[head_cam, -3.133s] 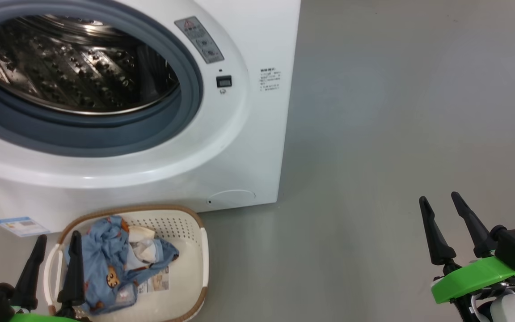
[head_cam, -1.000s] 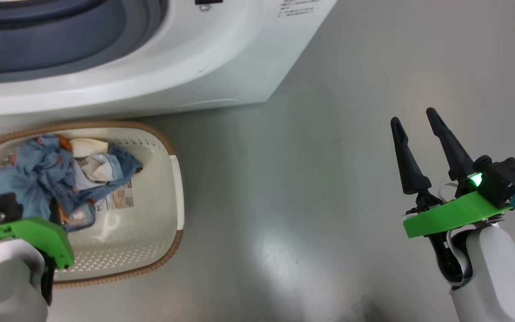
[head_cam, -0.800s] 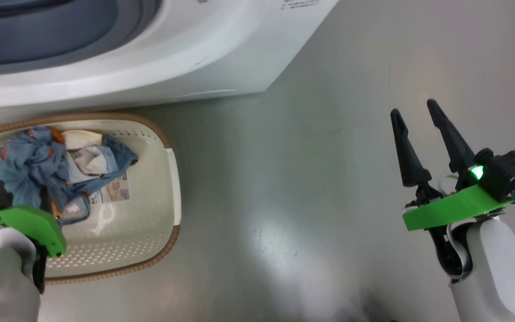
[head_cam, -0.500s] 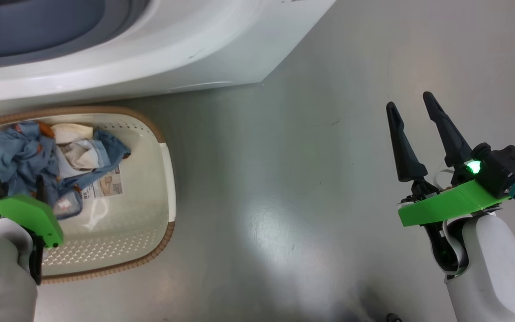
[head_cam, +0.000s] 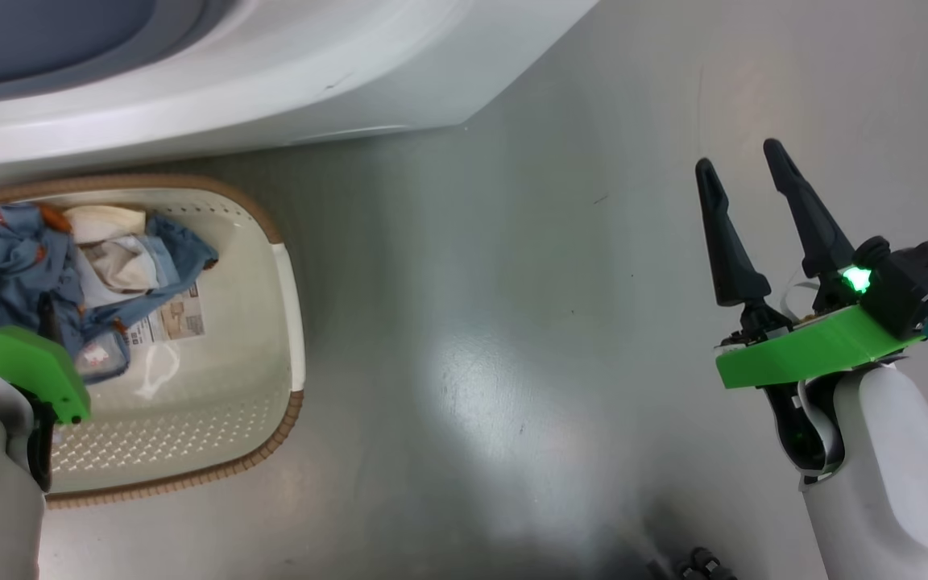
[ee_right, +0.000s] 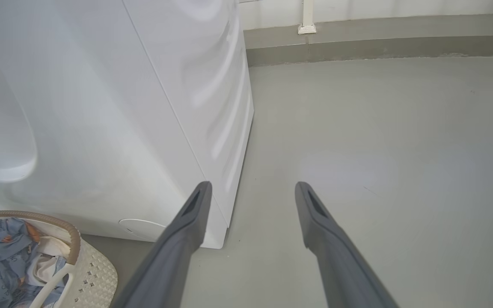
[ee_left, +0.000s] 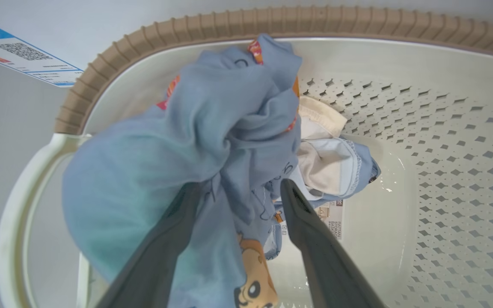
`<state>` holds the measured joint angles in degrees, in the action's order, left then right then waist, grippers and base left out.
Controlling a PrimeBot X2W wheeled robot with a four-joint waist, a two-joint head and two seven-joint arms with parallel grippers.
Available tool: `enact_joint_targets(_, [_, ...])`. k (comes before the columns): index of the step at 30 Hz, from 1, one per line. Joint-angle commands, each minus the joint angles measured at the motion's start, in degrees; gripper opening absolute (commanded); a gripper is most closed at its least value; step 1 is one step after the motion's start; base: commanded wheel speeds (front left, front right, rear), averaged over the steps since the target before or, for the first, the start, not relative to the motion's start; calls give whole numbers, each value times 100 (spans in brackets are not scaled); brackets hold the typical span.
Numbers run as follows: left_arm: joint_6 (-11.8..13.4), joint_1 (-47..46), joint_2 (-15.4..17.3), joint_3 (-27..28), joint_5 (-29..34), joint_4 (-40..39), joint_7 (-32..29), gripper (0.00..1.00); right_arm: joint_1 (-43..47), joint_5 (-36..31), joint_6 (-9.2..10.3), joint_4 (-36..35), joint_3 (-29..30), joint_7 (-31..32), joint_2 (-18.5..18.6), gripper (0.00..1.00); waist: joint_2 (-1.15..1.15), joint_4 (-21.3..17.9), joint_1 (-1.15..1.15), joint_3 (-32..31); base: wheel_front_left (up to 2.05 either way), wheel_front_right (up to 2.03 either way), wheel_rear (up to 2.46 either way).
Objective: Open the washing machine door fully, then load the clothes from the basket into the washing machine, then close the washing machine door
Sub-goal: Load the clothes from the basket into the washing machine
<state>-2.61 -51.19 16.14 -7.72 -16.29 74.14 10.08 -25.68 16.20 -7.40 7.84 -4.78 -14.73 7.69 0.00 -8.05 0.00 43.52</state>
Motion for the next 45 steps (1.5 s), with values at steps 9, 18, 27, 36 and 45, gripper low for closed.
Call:
enact_joint_targets(9, [29,-49,363,5,-72,-19,-116,0,72,-83,-9,-185,-149,-27,-9,100,0,-27,0,119,0,0,0])
enact_joint_targets(18, [32,-50,316,-7,-163,-19,-47,0,60,-86,-9,-160,-126,-27,21,100,0,38,0,19,0,0,0])
enact_joint_targets(27, [-69,208,59,97,-387,-21,387,0,155,-59,-9,-62,-79,-27,43,100,0,237,0,-518,0,0,0])
enact_joint_targets(36, [-161,1038,-143,345,-465,-985,489,0,554,-19,-9,65,10,-27,104,100,0,409,0,-1392,0,0,0])
enact_joint_targets(45, [-274,1953,-342,761,-258,-2131,491,0,1117,47,-9,179,92,-27,205,100,0,526,0,-2218,0,0,0])
